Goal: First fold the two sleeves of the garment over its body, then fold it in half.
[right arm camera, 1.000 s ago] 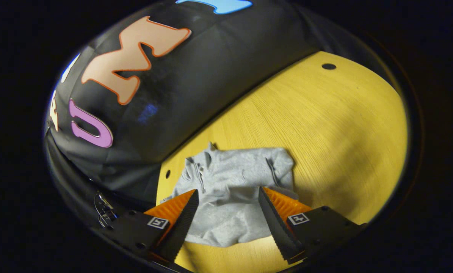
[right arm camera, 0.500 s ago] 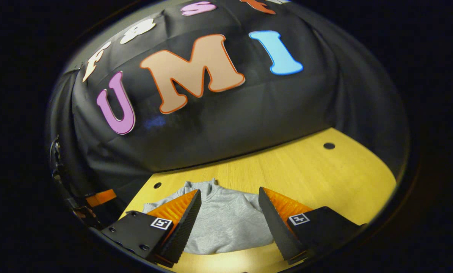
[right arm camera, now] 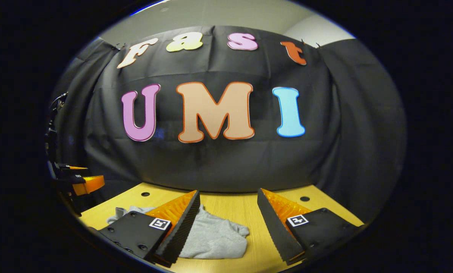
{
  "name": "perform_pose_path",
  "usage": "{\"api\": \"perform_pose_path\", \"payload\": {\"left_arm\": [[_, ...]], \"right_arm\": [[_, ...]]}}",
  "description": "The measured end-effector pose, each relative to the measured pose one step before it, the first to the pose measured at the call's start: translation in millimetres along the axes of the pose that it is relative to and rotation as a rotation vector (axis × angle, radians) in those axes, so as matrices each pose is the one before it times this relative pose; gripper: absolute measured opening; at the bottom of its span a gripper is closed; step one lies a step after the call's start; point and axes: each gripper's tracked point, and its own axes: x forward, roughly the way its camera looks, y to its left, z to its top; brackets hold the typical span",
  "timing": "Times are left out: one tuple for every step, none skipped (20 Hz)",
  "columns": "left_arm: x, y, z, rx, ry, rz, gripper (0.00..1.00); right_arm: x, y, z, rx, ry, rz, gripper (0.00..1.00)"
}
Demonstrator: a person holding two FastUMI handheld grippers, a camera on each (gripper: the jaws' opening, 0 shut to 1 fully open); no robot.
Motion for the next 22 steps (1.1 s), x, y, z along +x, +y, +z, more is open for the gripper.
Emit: {"api": "perform_pose_path", "payload": {"left_arm": [[-1.13, -0.24, 3.39, 0.00881, -0.00764, 0.00296, 0.96], [0.85, 1.2, 3.09, 0.00565, -0.00856, 0.00308, 0.96], [0.66, 1.67, 2.28, 0.00451, -0.00676, 0.00458, 0.96], [-0.95, 0.5, 2.73, 0.0004, -0.00627, 0.00445, 0.96], [-0.65, 0.87, 3.77, 0.0022, -0.01154, 0.00289, 0.96], [-0.75, 1.03, 0.97, 0.00151, -0.0048, 0.00539, 0.96], [-0.19, 0.11, 1.31, 0.00123, -0.00621, 0.00309, 0.96], [-0.66, 0.84, 0.83, -0.00038, -0.00329, 0.00101, 0.96], [-1.03, 0.27, 0.96, -0.00119, -0.00099, 0.00139, 0.96], [0.12, 0.65, -0.53, -0.00212, 0.00092, 0.00251, 0.96], [-0.32, 0.72, 0.9, -0.00439, -0.00107, 0.00181, 0.96], [-0.37, 1.71, -0.07, -0.00235, 0.00009, 0.00359, 0.96], [-0.81, 1.27, 1.06, 0.0, -0.00044, 0.00259, 0.96], [0.94, 0.95, -0.79, 0.00204, 0.00053, 0.00158, 0.96], [0.87, 2.98, 1.21, 0.00456, -0.005, 0.00448, 0.96], [0.86, 4.77, 0.41, 0.00705, -0.0018, 0.0048, 0.99], [0.22, 2.81, -0.2, 0.00838, -0.0017, 0.00514, 0.96], [-1.2, 2.64, 1.37, 0.00301, -0.00491, 0.00614, 0.96], [0.52, 1.43, 0.13, -0.00007, 0.00302, 0.0012, 0.96], [-0.89, 1.62, -2.73, -0.00363, 0.00638, 0.00378, 0.99], [0.25, 0.4, -1.82, -0.00501, 0.00734, 0.00063, 0.96], [-0.75, 1.64, -1.68, -0.00387, 0.00248, 0.00081, 0.99]], "right_arm": [[0.52, 0.61, 2.82, -0.01765, -0.02099, -0.00487, 0.96], [-0.67, 3.39, 1.1, -0.00752, -0.00426, 0.00943, 0.96], [1.41, 4.04, -1.22, -0.00156, 0.00361, 0.01086, 0.92], [1.43, 2.43, -0.54, 0.00326, 0.00487, 0.00606, 0.92], [1.29, 1.68, 0.75, 0.00038, -0.00082, 0.00177, 0.96], [2.09, -0.87, 0.98, -0.0033, -0.00281, -0.00332, 0.92], [1.14, 0.73, -1.64, -0.00179, -0.00129, 0.00064, 0.92], [1.27, 1.54, -0.52, -0.00209, 0.00258, 0.00294, 0.96], [1.91, 0.35, -2.56, -0.00266, 0.00472, 0.00171, 0.96], [-0.02, 0.64, -0.96, -0.00385, 0.00333, 0.0008, 0.96], [0.54, 0.69, -0.56, -0.00125, 0.0022, 0.00183, 0.96], [0.03, 1.65, -0.4, 0.00006, 0.00026, 0.00281, 0.92], [0.61, 1.47, -0.52, -0.0021, 0.00094, 0.00222, 0.96], [-0.47, 1.28, -0.34, -0.00534, -0.00031, 0.00335, 0.92], [0.65, 2.04, -1.39, -0.00643, 0.00165, 0.005, 0.92], [0.23, 1.93, -0.39, -0.00271, 0.00389, 0.00377, 0.96], [0.54, 2.01, -1.25, 0.00109, 0.00392, 0.00395, 0.96], [-0.61, 0.94, 0.15, 0.00149, 0.00061, -0.00054, 0.96], [-0.59, -0.49, 0.22, -0.0006, -0.00211, -0.00383, 0.96], [0.8, 0.78, 0.85, 0.00017, -0.00258, -0.00136, 0.96], [-0.64, 1.21, 0.59, 0.00066, -0.00231, 0.00091, 0.96], [-0.58, 1.24, 0.49, 0.00025, -0.00093, 0.00035, 0.96]]}}
